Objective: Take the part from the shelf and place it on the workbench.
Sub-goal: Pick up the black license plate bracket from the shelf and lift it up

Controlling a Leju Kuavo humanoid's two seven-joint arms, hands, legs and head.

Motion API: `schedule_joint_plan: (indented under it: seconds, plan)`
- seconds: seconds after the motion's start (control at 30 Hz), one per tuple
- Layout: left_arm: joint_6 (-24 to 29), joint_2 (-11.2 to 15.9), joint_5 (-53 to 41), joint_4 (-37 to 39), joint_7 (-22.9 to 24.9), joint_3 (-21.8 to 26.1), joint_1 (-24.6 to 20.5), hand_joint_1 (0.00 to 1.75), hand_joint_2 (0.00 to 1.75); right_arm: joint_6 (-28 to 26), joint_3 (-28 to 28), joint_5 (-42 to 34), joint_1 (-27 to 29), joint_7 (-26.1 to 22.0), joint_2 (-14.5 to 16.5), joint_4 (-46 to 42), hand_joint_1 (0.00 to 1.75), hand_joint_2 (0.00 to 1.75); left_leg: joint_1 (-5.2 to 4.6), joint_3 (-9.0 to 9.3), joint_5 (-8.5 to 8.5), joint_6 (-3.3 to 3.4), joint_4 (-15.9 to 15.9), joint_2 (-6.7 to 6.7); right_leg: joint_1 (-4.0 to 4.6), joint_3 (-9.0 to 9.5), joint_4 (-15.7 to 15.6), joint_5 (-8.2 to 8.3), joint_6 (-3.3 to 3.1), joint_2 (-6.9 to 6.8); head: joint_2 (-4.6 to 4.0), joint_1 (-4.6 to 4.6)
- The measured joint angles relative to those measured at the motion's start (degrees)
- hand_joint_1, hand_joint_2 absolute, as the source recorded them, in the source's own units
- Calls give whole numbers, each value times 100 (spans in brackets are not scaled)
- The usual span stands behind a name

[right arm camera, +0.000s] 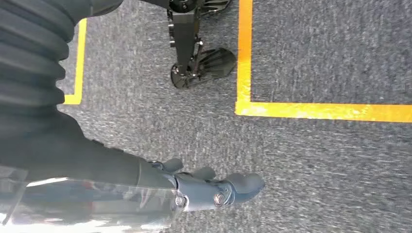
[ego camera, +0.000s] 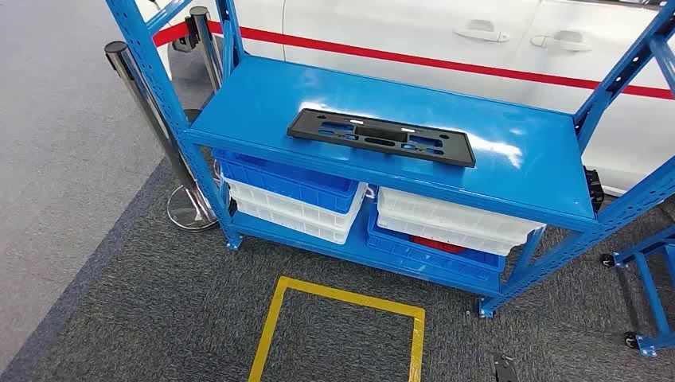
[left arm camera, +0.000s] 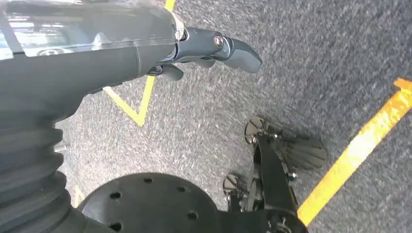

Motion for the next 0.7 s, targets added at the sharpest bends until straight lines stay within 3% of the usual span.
schedule_joint_plan:
  seconds: [0.3, 0.7]
  plan:
    - [301, 54, 412, 24, -278, -18, -23, 0, 175, 23, -150, -106, -326, -986, -132, -14, 0, 175, 0, 1, 0, 0, 1, 3, 0, -4, 0, 0, 1, 5, 0, 0]
    - [312, 56, 406, 47, -135, -218, -51, 0, 175, -79, -266, 40, 39, -199, 47, 162, 0, 175, 1, -7, -1, -1, -1, 3, 0, -11, 1, -1, 0, 3, 0, -1]
